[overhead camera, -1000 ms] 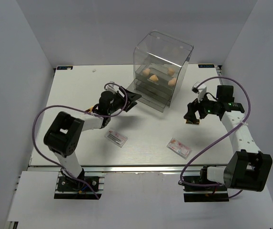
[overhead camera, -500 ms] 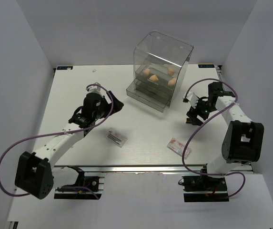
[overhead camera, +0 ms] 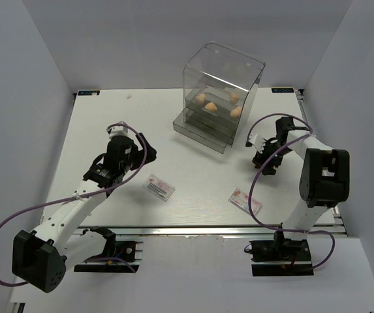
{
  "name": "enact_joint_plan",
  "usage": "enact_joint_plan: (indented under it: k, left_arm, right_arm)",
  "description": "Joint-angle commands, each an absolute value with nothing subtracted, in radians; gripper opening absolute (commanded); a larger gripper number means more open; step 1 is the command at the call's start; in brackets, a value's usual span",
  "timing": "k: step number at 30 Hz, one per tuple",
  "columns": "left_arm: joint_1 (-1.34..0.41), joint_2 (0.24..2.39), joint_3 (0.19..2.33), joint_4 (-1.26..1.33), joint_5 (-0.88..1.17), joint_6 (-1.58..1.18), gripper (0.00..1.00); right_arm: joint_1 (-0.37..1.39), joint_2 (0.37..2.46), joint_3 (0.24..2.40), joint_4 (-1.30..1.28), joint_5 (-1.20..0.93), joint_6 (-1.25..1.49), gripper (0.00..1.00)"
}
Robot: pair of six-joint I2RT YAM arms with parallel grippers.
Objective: Organize the makeup
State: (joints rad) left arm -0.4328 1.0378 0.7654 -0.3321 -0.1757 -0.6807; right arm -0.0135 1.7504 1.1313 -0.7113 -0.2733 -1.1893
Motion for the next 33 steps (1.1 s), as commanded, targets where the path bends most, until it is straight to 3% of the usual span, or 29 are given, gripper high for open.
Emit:
enact_joint_plan:
  k: [1,4,8,11,16,27,33]
  left_arm:
    - [-0.423,1.005,0.756,-0.368,-0.215,-0.680,0.98]
    - [-0.423,1.006,0.764,-0.374,-0.219,-0.683,0.98]
    - [-0.423,1.002,0.762,-0.371,-0.224,-0.696,0.98]
    - [-0.422,0.986,0.741,-0.361,-0.221,-0.715,0.98]
    - [-0.413,0.957,0.719,-0.362,-0.221,-0.733,0.98]
    - [-0.388,0.966,0.703,-0.337,-0.199,-0.785,0.98]
    - [-0.368,0.977,0.712,-0.347,-0.179,-0.804,0.98]
  right_arm:
    - [-0.006,1.761,1.115,-0.663,-0.252,-1.204,0.76]
    - [-0.005,1.766,1.098,-0.657,-0.252,-1.216,0.66]
    - [-0.005,1.753,1.071,-0.692,-0.262,-1.261,0.39]
    - [-0.005,1.727,1.045,-0.706,-0.284,-1.295,0.24]
    - [-0.005,1.643,1.046,-0.808,-0.383,-1.330,0.08]
    - [0.176,1.401,1.153,-0.914,-0.589,-1.211,0.00]
    - [0.376,1.336,1.196,-0.755,-0.592,-0.961,0.00]
